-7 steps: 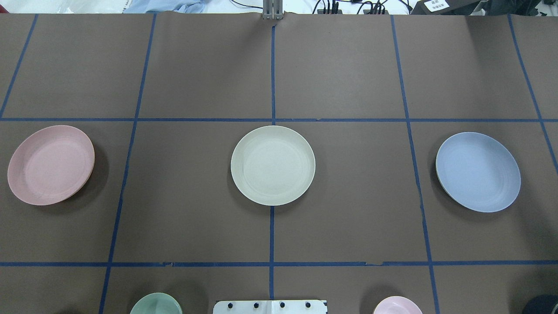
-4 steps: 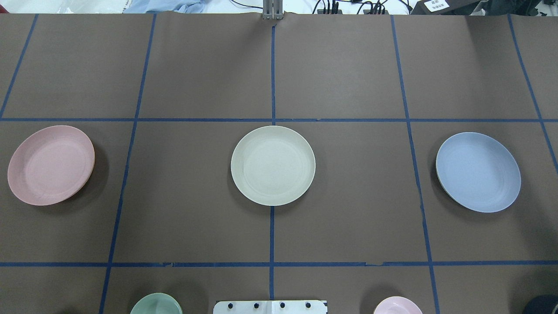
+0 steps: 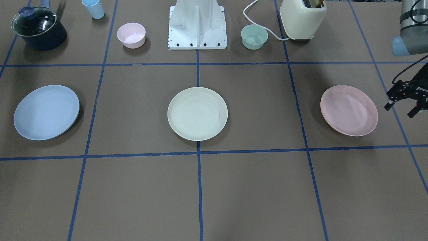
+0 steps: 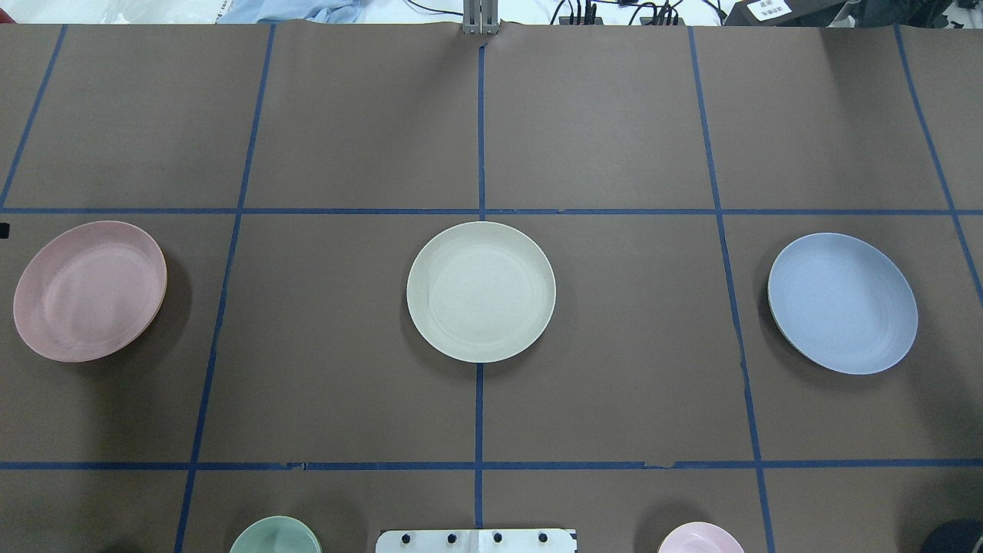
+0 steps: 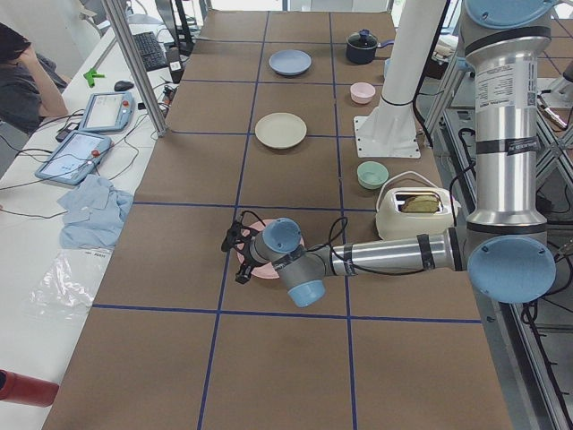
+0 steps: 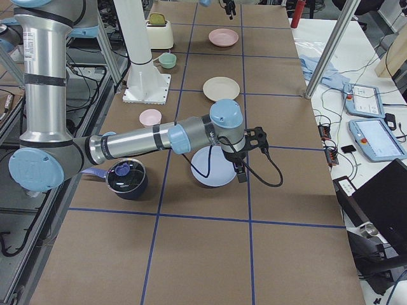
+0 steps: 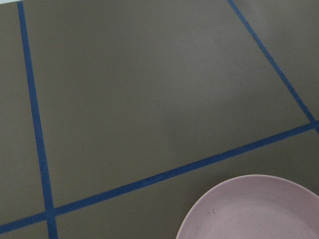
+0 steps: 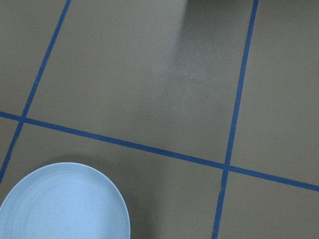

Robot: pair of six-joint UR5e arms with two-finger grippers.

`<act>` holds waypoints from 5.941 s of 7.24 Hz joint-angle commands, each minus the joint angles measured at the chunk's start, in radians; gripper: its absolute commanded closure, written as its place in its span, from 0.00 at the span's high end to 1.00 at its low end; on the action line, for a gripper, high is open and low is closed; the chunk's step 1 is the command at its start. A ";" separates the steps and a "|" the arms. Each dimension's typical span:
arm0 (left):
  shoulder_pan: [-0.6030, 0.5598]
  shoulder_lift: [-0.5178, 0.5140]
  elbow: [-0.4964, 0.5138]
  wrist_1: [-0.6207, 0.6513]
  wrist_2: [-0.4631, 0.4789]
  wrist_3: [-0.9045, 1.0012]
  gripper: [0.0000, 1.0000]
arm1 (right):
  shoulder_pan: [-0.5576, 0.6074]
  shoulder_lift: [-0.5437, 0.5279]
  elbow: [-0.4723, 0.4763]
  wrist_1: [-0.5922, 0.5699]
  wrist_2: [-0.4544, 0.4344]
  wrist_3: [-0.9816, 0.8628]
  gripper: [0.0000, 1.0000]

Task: Stack three plates with pink and blue
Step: 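Lower the left gripper to the pink plate's rim and grasp it, then lift the pink plate with the left gripper toward the cream plate, then lower the pink plate onto the cream plate and open the left gripper, then withdraw the left gripper while the right gripper reaches the blue plate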

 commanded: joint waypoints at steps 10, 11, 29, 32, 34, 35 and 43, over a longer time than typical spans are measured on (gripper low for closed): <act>0.160 0.000 0.037 -0.153 0.031 -0.139 0.00 | 0.000 -0.008 -0.001 0.019 0.001 0.002 1.00; 0.128 -0.014 -0.034 -0.051 0.012 -0.139 0.00 | 0.000 -0.008 -0.001 0.019 0.001 0.002 1.00; 0.697 -0.609 -0.307 0.810 0.484 -0.770 0.00 | 0.000 -0.032 0.005 0.019 0.007 0.002 1.00; 0.708 -0.609 -0.301 0.810 0.510 -0.771 0.25 | 0.000 -0.032 0.004 0.019 0.007 0.002 1.00; 0.711 -0.615 -0.295 0.809 0.515 -0.771 0.48 | 0.000 -0.032 0.004 0.019 0.007 0.002 1.00; 0.709 -0.615 -0.313 0.810 0.507 -0.759 0.99 | 0.000 -0.032 0.002 0.019 0.007 0.003 1.00; 0.181 -0.350 -0.642 1.142 0.117 0.318 1.00 | -0.427 -0.325 0.001 0.678 -0.240 0.698 1.00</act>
